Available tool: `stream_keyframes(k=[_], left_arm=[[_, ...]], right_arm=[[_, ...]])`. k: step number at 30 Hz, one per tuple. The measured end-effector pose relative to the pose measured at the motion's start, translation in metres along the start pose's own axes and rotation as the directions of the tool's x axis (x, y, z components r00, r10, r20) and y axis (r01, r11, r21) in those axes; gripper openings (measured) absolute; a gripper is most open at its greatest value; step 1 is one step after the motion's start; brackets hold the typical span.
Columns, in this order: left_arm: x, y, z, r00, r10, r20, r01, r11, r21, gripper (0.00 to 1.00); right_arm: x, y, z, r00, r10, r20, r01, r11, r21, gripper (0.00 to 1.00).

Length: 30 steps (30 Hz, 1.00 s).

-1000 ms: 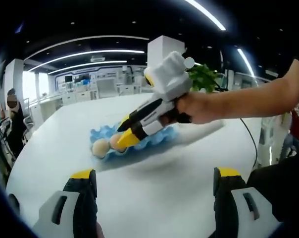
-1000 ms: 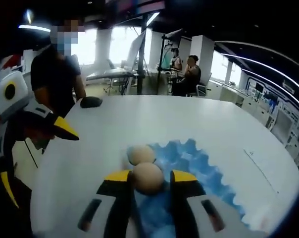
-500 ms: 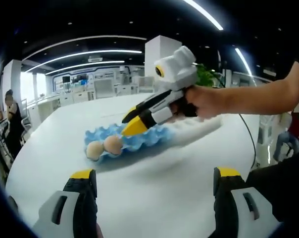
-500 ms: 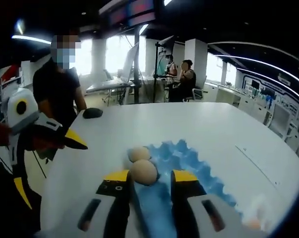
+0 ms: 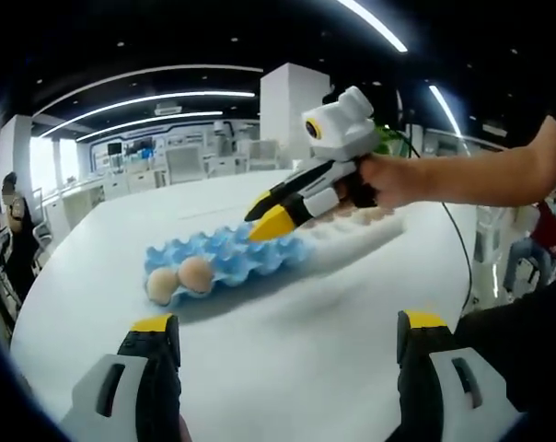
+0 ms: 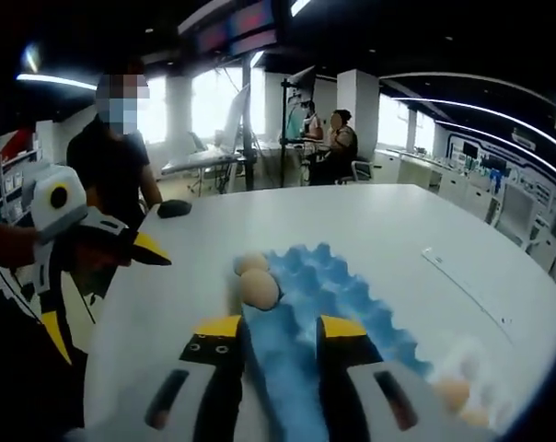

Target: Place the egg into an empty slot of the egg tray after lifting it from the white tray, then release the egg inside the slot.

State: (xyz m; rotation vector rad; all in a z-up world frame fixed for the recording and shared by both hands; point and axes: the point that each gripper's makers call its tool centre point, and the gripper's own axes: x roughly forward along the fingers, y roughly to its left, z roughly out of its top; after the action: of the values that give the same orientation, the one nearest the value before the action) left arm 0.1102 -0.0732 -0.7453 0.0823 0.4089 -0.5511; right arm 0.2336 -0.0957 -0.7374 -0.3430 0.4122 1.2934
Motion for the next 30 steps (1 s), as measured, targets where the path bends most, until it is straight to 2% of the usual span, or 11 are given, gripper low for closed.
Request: stream_keyframes(k=[8, 12, 14, 23, 26, 30], left_arm=[[0.001, -0.005, 0.003, 1.000, -0.018, 0.003, 0.018, 1.000, 0.003, 1.00], [0.003, -0.008, 0.005, 0.999, -0.027, 0.017, 0.027, 1.000, -0.008, 1.00], [0.004, -0.009, 0.004, 1.000, -0.026, 0.010, 0.026, 1.000, 0.000, 1.00], [0.009, -0.015, 0.004, 0.999, -0.047, 0.004, 0.047, 0.999, 0.005, 1.00], [0.012, -0.016, 0.000, 0.999, -0.050, -0.014, 0.050, 0.999, 0.008, 1.00], [0.015, -0.020, 0.002, 0.998, -0.065, -0.018, 0.065, 0.998, 0.009, 1.00]], right_arm=[[-0.024, -0.002, -0.009, 1.000, 0.023, -0.010, -0.023, 1.000, 0.013, 0.33], [-0.042, -0.003, -0.020, 0.998, 0.025, -0.056, -0.026, 1.000, -0.017, 0.33], [-0.052, -0.008, -0.029, 0.995, 0.017, -0.102, -0.023, 0.998, -0.059, 0.31], [-0.079, -0.016, -0.048, 0.985, 0.019, -0.171, -0.033, 0.996, -0.080, 0.30], [-0.089, -0.017, -0.061, 0.976, 0.026, -0.218, -0.047, 0.995, -0.093, 0.30], [-0.104, -0.020, -0.070, 0.969, 0.033, -0.243, -0.058, 0.994, -0.096, 0.27]])
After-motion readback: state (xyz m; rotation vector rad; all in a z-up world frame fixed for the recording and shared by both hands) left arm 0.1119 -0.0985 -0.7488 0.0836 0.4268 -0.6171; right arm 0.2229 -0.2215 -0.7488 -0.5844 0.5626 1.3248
